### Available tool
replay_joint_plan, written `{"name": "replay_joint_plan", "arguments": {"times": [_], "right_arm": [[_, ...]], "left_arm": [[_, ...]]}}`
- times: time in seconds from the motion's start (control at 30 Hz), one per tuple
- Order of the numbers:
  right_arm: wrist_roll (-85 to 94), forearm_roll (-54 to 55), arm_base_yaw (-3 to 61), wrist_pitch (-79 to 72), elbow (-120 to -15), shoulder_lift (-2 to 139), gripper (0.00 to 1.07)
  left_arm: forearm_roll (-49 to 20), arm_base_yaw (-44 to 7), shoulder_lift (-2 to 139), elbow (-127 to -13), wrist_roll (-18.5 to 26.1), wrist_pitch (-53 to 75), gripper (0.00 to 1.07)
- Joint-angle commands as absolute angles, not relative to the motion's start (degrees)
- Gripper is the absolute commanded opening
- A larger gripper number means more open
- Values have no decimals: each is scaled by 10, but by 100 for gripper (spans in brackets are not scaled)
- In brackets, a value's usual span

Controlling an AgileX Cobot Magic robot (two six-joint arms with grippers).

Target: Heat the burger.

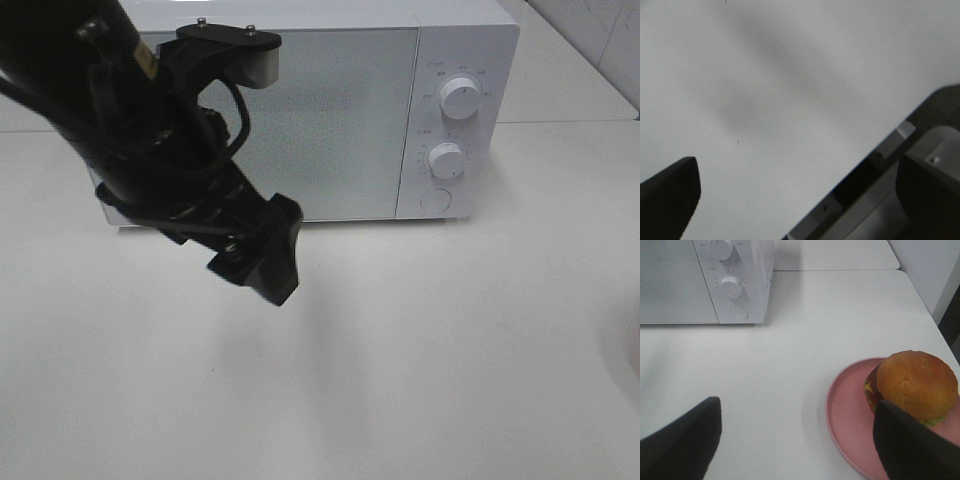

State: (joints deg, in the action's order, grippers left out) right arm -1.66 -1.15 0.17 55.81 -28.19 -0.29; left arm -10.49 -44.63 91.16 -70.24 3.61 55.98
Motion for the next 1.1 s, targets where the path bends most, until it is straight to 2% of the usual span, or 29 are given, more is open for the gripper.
{"name": "replay_joint_plan", "arguments": {"times": [0.03,0.07,0.13,0.2,0.23,0.27,0.3,0.33,0.43,0.5,0.6,0.67,0.77,0.83,1.1], "right_arm": [[-22,-9,0,550,-280,-22,75],[-22,-9,0,550,-280,-22,75],[-22,-9,0,550,-280,-22,75],[-22,-9,0,550,-280,-22,75],[-22,-9,0,550,-280,-22,75],[-22,-9,0,550,-280,-22,75],[-22,-9,0,550,-280,-22,75],[-22,-9,0,550,-280,-22,75],[-22,-9,0,550,-280,-22,75],[-22,-9,0,550,-280,-22,75],[-22,-9,0,550,-280,-22,75],[-22,-9,0,550,-280,-22,75],[-22,-9,0,550,-280,-22,75],[-22,-9,0,550,-280,-22,75],[-22,-9,0,550,-280,-22,75]], "left_arm": [[-103,-440,890,-705,36,633,99],[-103,-440,890,-705,36,633,99],[-104,-399,865,-705,30,686,99],[-104,-385,858,-705,29,694,99],[-104,-346,839,-705,29,709,99],[-104,-346,839,-705,29,709,99],[-104,-323,829,-705,29,713,99],[-103,-273,810,-705,33,724,99],[-102,-250,803,-705,37,730,99],[-100,-140,773,-704,61,749,99],[-100,-111,764,-701,66,749,99],[-100,-15,725,-677,68,748,98],[-100,-2,714,-665,63,744,98],[-94,23,659,-600,62,706,98],[-91,23,533,-451,63,632,98]]}}
